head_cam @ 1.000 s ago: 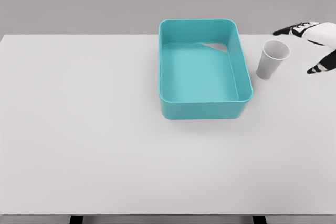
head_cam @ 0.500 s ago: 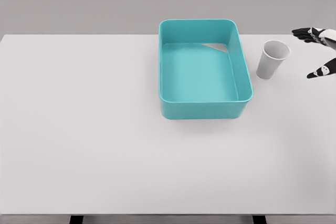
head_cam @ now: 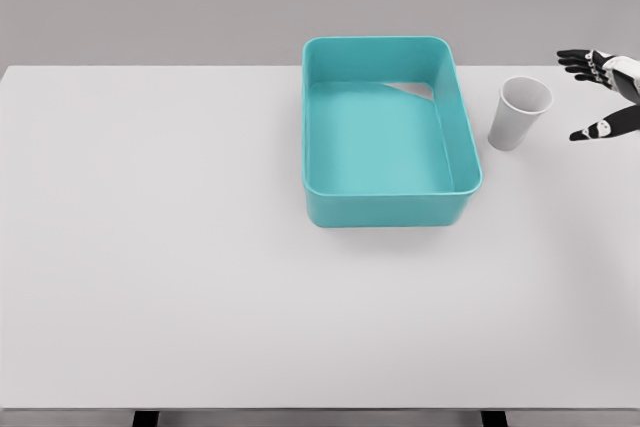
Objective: Put the paper cup into the basket with your right arm
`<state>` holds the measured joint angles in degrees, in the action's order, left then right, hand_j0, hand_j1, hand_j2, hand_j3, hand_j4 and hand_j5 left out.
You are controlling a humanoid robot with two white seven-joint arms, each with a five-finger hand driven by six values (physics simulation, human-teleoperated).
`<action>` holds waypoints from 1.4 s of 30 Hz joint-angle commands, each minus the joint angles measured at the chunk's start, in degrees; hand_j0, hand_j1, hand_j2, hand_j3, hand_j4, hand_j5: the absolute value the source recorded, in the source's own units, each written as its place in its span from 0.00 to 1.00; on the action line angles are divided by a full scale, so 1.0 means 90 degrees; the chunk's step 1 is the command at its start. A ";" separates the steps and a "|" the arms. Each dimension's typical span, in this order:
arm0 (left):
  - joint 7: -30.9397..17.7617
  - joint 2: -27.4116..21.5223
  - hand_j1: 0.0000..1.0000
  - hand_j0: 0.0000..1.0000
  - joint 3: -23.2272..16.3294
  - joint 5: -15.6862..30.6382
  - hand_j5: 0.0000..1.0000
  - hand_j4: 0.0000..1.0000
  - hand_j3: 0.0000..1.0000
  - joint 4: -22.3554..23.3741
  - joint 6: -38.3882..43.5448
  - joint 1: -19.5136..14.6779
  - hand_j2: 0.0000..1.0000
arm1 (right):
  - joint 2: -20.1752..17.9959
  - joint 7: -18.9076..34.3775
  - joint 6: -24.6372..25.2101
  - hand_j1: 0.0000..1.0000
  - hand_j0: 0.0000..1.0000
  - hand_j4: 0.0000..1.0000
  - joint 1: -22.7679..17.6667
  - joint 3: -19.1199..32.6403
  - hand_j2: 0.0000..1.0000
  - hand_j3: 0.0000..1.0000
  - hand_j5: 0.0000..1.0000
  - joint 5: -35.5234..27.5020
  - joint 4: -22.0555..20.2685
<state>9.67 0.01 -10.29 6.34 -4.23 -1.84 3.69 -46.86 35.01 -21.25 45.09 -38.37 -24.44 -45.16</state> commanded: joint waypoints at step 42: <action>0.0000 -0.0001 1.00 1.00 0.0001 -0.0001 1.00 1.00 1.00 0.0001 -0.0001 0.0000 1.00 | 0.0851 -0.0001 -0.0051 1.00 1.00 1.00 0.0215 0.0025 1.00 1.00 1.00 0.0323 0.0838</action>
<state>9.67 0.01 -10.29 6.34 -4.23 -1.84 3.69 -39.47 35.01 -21.72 47.02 -38.25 -21.48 -38.44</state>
